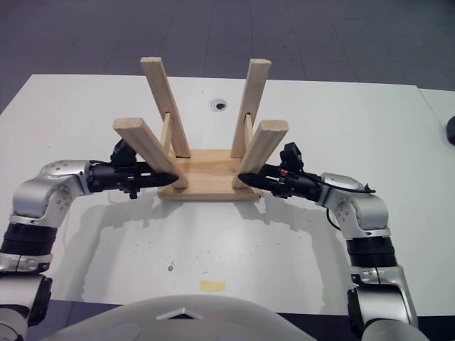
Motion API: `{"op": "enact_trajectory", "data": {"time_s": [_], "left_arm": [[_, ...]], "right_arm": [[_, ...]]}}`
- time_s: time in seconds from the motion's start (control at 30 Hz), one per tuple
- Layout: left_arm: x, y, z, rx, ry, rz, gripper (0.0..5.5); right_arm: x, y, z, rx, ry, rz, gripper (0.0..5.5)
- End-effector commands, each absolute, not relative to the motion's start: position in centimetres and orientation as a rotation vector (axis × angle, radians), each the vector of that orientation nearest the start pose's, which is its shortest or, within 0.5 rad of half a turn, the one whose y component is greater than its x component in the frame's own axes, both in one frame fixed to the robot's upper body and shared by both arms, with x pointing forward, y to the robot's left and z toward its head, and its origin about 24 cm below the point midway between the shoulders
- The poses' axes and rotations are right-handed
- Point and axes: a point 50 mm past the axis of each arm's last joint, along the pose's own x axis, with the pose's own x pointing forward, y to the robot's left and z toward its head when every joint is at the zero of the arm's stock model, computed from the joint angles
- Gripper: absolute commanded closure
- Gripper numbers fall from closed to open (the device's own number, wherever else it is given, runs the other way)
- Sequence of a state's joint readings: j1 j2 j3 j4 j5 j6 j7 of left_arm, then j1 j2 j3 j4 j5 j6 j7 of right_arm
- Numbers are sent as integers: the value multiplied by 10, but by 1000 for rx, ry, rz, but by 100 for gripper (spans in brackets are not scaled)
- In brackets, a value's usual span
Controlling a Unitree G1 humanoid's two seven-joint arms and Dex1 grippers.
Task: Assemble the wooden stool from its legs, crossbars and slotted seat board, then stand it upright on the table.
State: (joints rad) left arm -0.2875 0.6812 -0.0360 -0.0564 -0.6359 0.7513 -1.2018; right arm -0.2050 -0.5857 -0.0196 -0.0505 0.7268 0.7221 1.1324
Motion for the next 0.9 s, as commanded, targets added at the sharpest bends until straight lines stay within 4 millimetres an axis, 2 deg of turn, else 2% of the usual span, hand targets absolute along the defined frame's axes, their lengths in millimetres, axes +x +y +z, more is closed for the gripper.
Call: {"op": "enact_trajectory", "data": {"time_s": [0.03, 0.13, 0.23, 0.27, 0.33, 0.37, 0.43, 0.57, 0.73, 0.83, 0.9], "left_arm": [[236, 191, 111, -424, 539, -1326, 384], [226, 191, 106, -483, 579, -1242, 413], [233, 192, 103, -511, 578, -1075, 431], [238, 193, 103, -530, 573, -1023, 436], [246, 196, 103, -548, 575, -938, 437], [248, 198, 102, -550, 580, -914, 401], [253, 201, 102, -575, 571, -878, 375], [267, 205, 116, -667, 404, -834, 301], [266, 204, 124, -764, 258, -804, 210], [265, 214, 124, -711, 224, -761, 161], [264, 226, 128, -572, 205, -748, 127]], "right_arm": [[233, -185, 106, 562, 368, 1248, 362], [231, -183, 122, 665, 311, 1201, 377], [234, -181, 131, 736, 277, 1136, 387], [234, -181, 131, 748, 278, 1114, 353], [235, -180, 128, 755, 294, 1054, 328], [235, -180, 125, 757, 303, 1033, 306], [235, -180, 119, 747, 323, 983, 279], [237, -183, 111, 755, 319, 898, 211], [241, -195, 104, 734, 285, 795, 123], [243, -214, 102, 719, 244, 724, 76], [241, -230, 110, 688, 188, 709, 45]]}}
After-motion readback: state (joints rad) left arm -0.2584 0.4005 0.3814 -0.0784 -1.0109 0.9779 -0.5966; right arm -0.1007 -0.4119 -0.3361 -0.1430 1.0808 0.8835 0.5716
